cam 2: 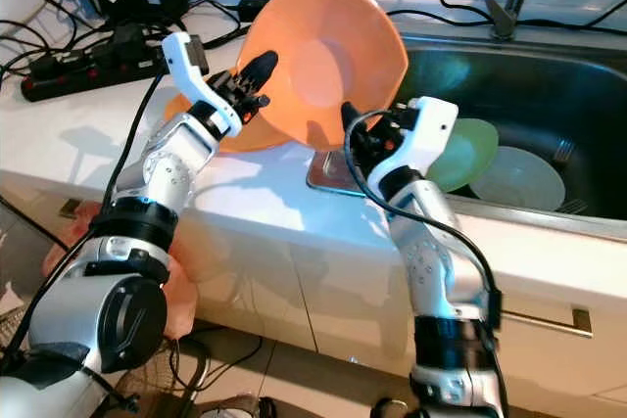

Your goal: Kitchen organization

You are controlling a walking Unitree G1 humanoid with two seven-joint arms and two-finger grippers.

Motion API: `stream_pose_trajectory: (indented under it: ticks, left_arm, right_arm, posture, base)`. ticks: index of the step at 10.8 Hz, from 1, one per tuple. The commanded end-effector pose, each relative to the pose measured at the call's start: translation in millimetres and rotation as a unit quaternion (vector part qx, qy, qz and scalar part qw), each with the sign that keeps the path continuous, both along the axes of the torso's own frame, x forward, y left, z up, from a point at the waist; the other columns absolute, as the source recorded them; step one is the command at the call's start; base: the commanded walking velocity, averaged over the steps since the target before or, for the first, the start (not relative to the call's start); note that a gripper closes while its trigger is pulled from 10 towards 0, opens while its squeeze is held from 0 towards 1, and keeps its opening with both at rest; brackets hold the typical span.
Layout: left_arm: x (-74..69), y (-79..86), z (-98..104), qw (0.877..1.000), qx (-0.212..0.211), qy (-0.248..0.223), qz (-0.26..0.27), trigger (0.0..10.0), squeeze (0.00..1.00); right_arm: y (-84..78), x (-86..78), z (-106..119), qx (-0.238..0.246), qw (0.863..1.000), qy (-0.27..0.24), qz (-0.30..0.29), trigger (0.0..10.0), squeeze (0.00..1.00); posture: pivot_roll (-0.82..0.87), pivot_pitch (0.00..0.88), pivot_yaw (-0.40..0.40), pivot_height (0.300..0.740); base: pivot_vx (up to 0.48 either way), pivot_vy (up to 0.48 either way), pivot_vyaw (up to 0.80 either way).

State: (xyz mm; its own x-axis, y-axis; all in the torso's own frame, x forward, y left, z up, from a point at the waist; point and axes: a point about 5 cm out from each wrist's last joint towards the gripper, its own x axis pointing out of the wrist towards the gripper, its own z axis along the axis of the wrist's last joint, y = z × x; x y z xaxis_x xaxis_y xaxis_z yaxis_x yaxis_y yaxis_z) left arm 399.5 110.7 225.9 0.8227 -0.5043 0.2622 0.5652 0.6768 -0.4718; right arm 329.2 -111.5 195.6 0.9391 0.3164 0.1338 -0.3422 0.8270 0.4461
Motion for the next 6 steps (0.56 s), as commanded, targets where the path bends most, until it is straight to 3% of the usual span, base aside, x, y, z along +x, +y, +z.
stream_pose_trajectory:
  ticks: [1, 2, 3, 4, 6]
  left_arm:
    - [-1.6, 1.1, 10.2, 1.000, -0.009, -0.023, -0.006, 0.0, 0.00]
    - [-2.3, 0.9, 10.3, 1.000, -0.012, -0.022, -0.007, 0.0, 0.00]
    - [-3.5, 0.6, 10.5, 1.000, -0.013, -0.023, -0.008, 0.0, 0.00]
    - [-4.5, 1.2, 11.8, 1.000, -0.016, -0.025, -0.010, 0.0, 0.00]
    - [-6.2, 2.1, 10.3, 0.999, -0.023, -0.021, -0.018, 0.0, 0.00]
  right_arm:
    - [7.3, 2.4, 7.9, 0.008, 1.000, -0.018, 0.015, 10.0, 0.00]
    - [8.8, 4.1, 8.4, 0.009, 1.000, -0.020, 0.018, 10.0, 0.00]
    - [9.3, 5.7, 9.2, 0.024, 0.999, -0.020, 0.019, 1.8, 0.00]
    - [8.6, 7.1, 11.0, 0.040, 0.999, -0.020, 0.019, 0.0, 0.00]
    - [5.7, 9.6, 15.0, 0.089, 0.996, -0.007, 0.016, 0.0, 0.00]
  posture:
    - [0.05, 0.074, 0.063, 0.740]
    - [0.05, 0.074, 0.063, 0.740]
    - [0.06, 0.078, 0.058, 0.740]
    - [0.06, 0.079, 0.057, 0.740]
    - [0.06, 0.079, 0.057, 0.740]
  base:
    - [0.000, 0.000, 0.00]
    - [0.000, 0.000, 0.00]
    - [0.000, 0.000, 0.00]
    - [0.000, 0.000, 0.00]
    - [0.000, 0.000, 0.00]
